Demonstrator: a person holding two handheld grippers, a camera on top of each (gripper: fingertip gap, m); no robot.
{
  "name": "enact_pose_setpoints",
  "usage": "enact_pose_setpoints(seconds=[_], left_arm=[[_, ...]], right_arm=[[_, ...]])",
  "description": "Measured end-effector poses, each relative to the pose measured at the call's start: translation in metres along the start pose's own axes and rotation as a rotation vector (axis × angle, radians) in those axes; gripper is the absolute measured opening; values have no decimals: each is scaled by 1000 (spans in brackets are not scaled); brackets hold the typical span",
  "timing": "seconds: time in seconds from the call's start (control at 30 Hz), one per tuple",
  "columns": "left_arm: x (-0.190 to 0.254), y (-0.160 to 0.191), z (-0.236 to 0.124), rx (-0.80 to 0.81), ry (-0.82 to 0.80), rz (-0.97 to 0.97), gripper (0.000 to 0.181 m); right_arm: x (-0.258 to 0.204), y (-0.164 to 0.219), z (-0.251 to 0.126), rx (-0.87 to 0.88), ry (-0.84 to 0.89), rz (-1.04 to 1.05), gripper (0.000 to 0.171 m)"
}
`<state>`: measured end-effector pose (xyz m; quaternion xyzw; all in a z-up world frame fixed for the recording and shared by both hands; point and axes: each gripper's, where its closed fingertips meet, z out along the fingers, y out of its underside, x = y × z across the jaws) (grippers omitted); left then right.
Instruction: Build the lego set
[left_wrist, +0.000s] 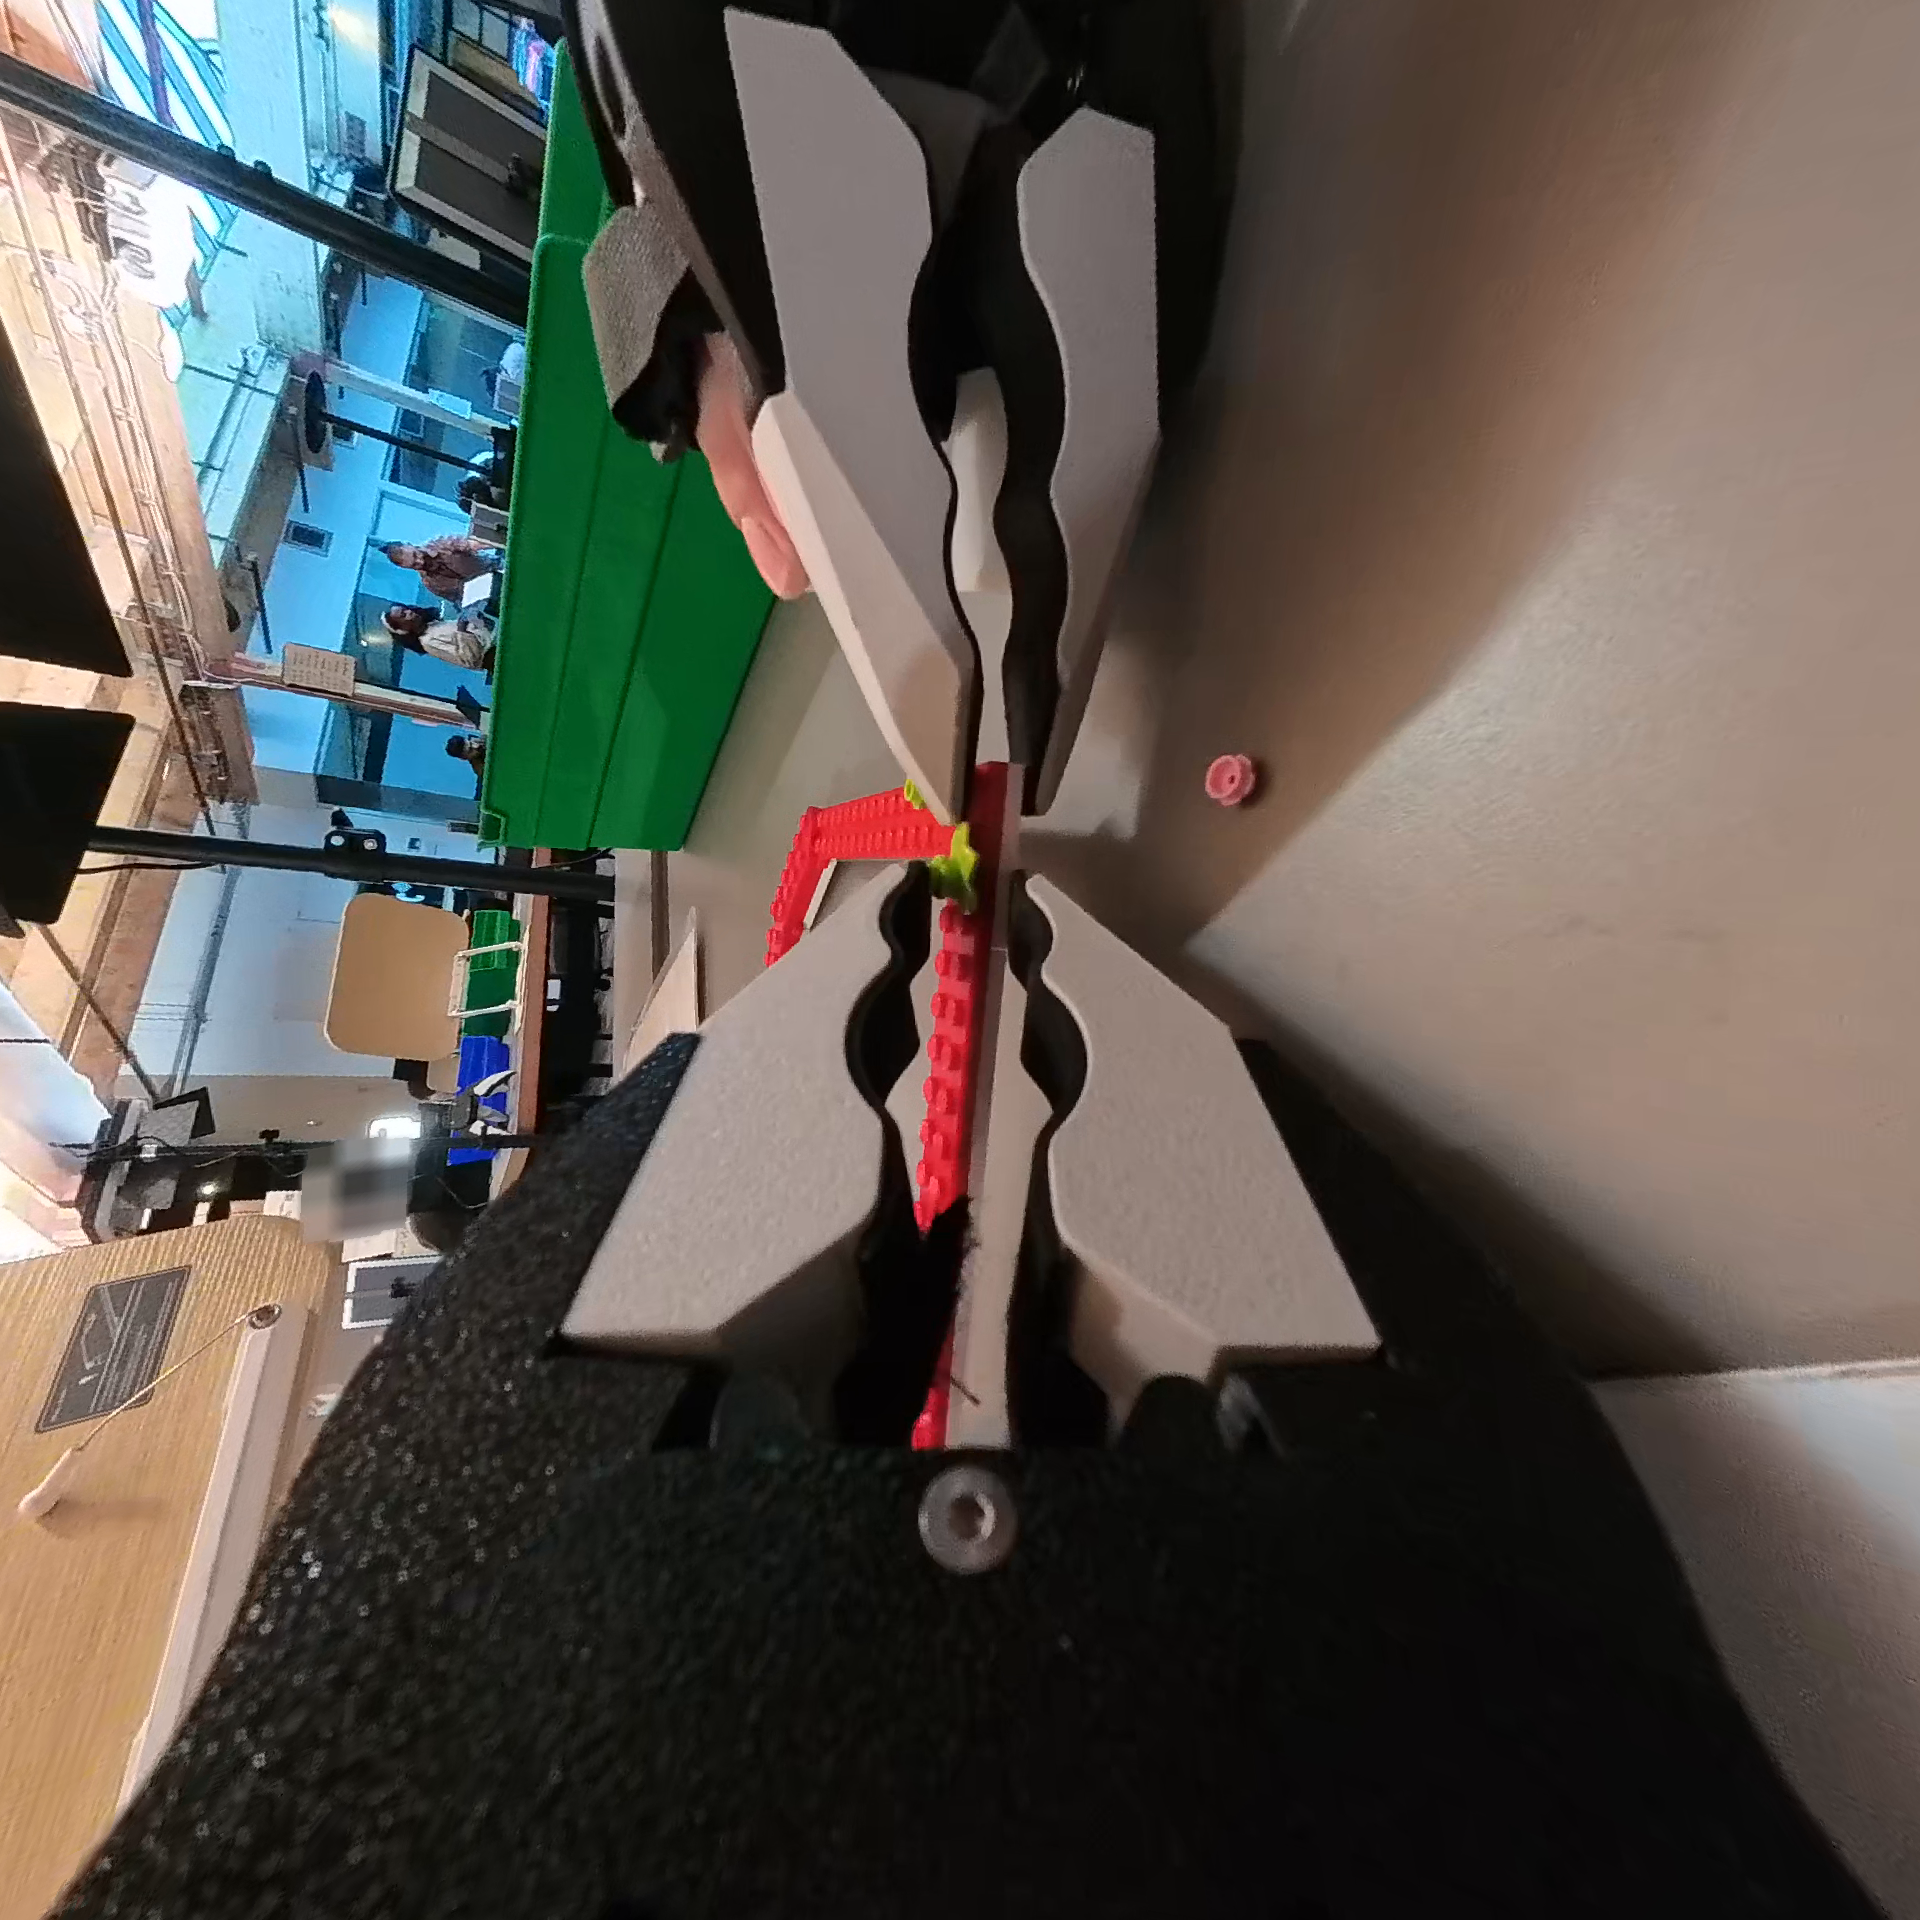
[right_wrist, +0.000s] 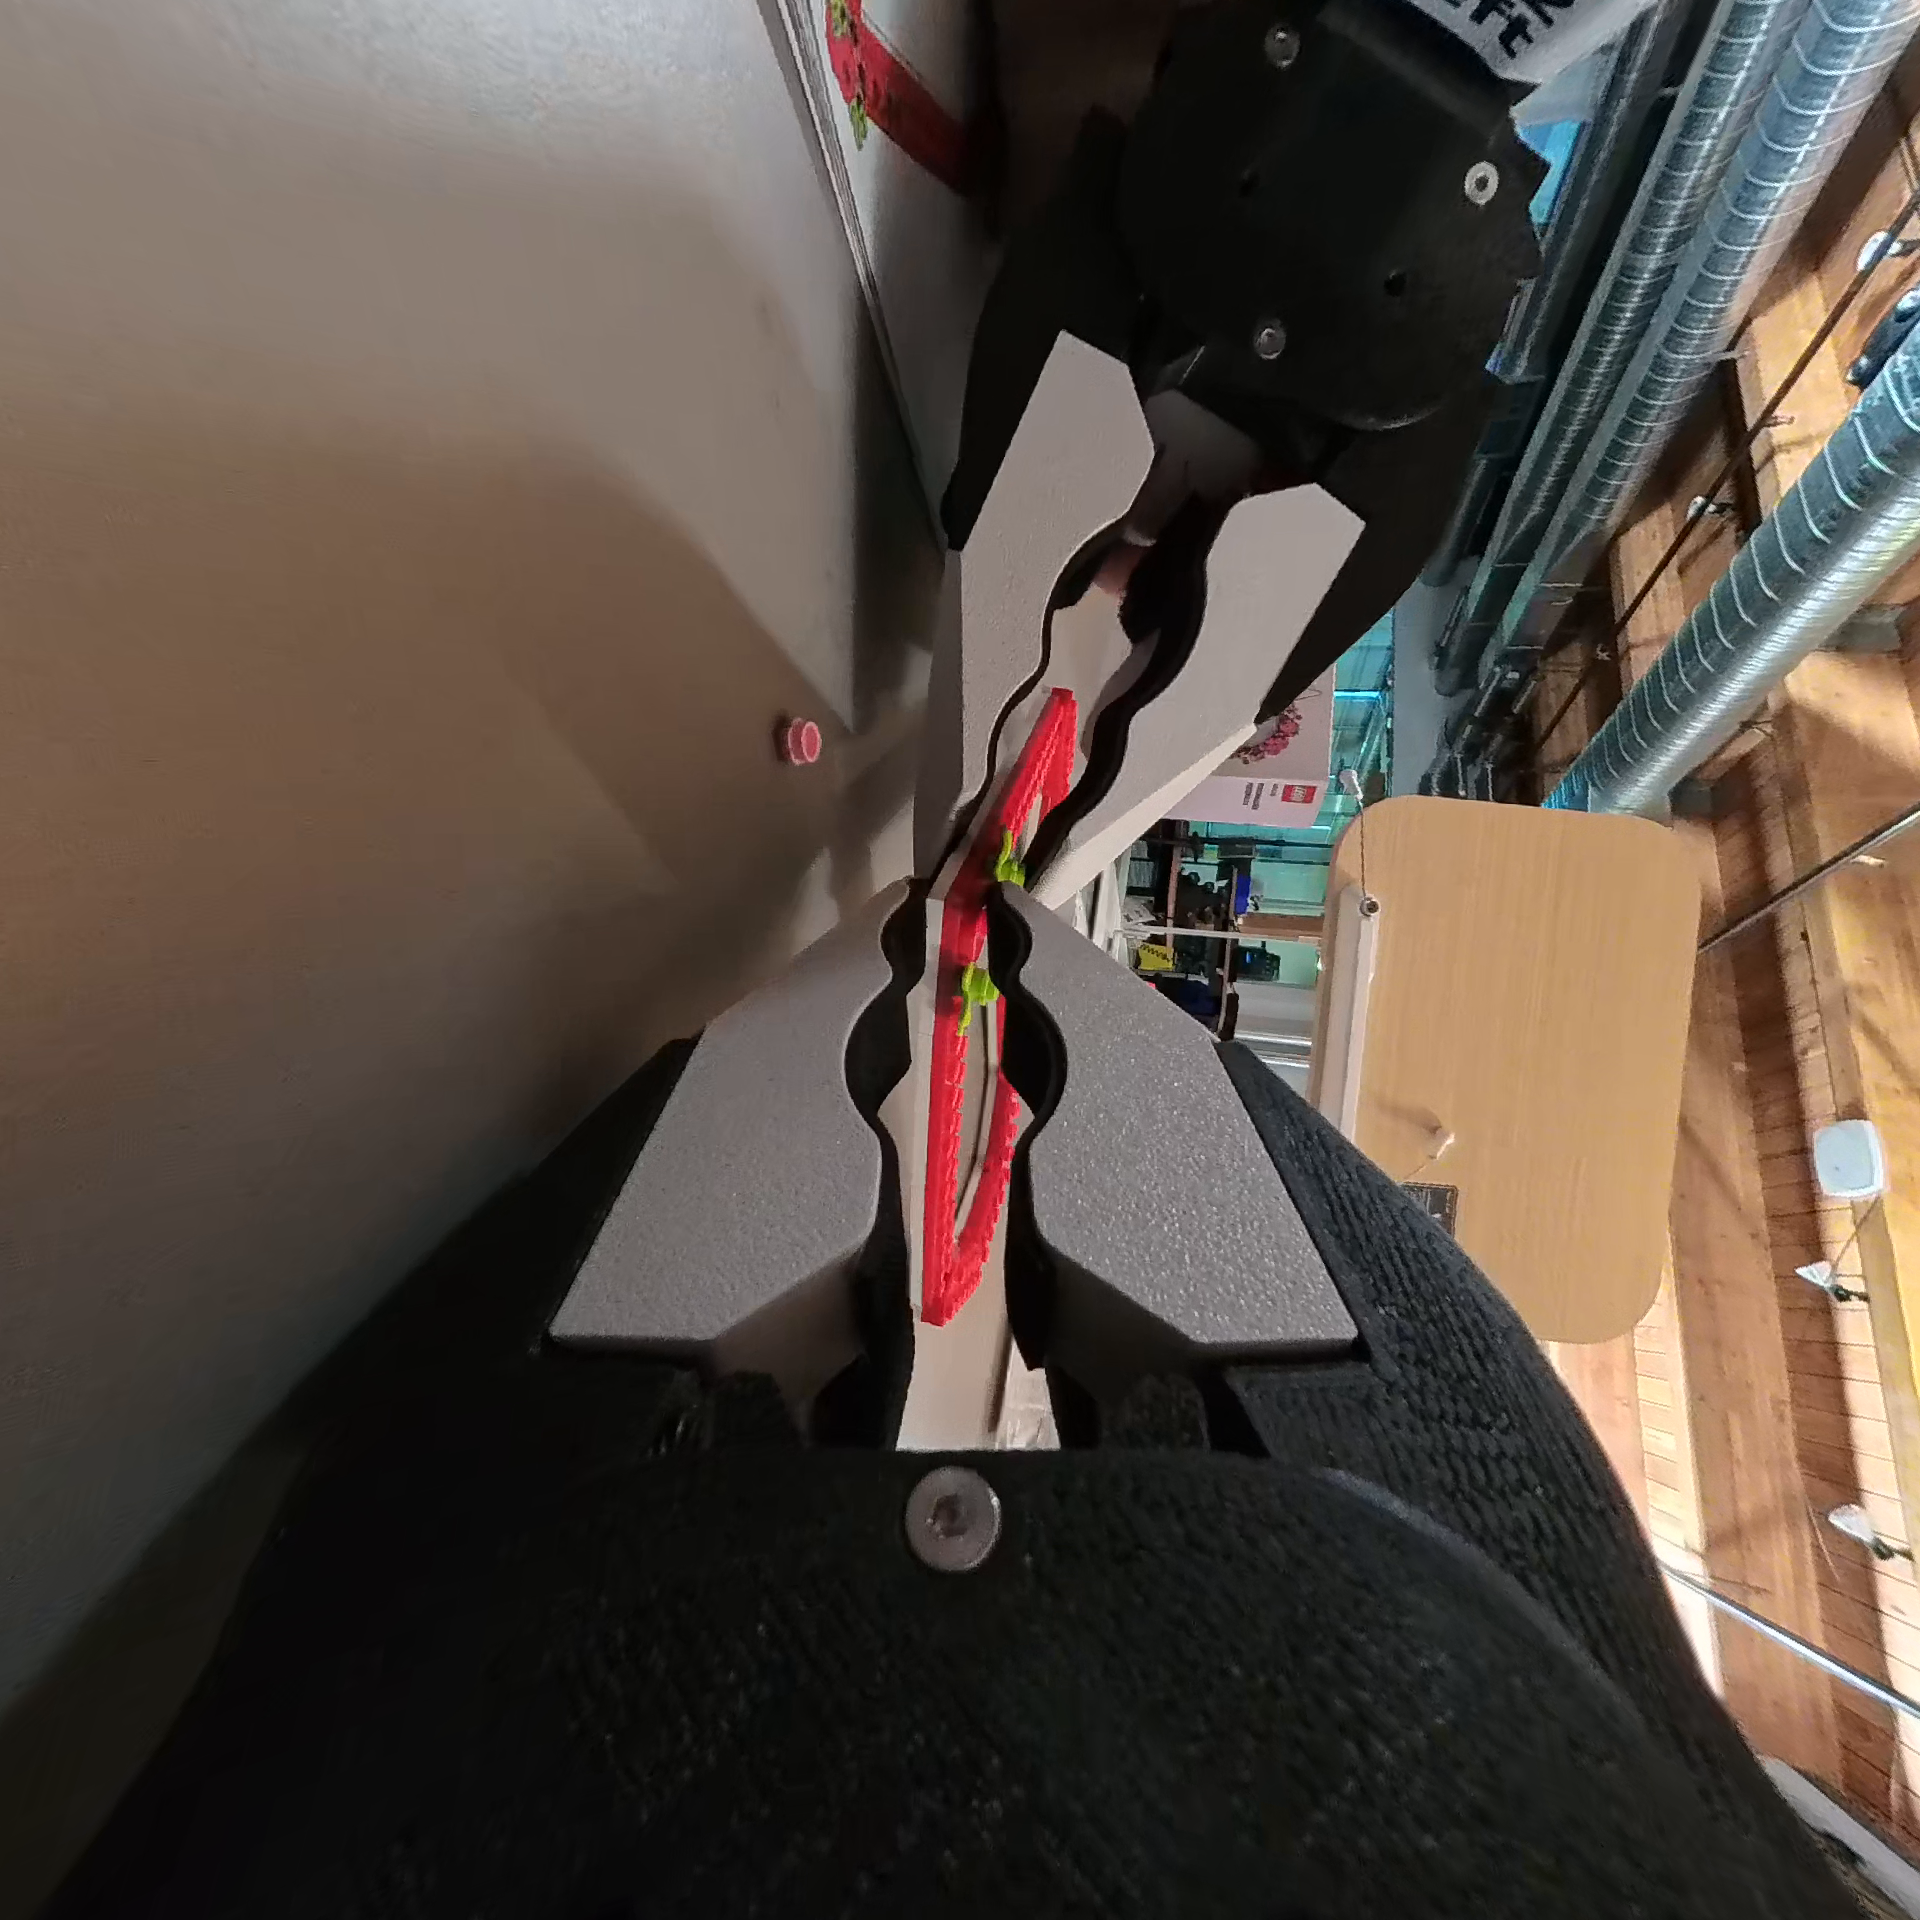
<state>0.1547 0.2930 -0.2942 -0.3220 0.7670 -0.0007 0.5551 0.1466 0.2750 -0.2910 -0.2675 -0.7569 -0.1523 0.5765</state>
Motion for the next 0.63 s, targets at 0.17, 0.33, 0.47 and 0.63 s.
enact_pose_setpoints(seconds=[0.17,0.33,0.47,0.63], left_arm=[[-2,-2,-1,38,-43,17,14],[-2,0,1,13,-63,52,18],[-3,3,2,-1,-80,48,14],[-1,4,1,15,-67,22,14]], right_arm=[[3,0,0,5,11,12,9],[3,2,0,3,6,24,9],[3,2,0,22,-16,95,14],[5,-16,-17,225,-151,361,26]])
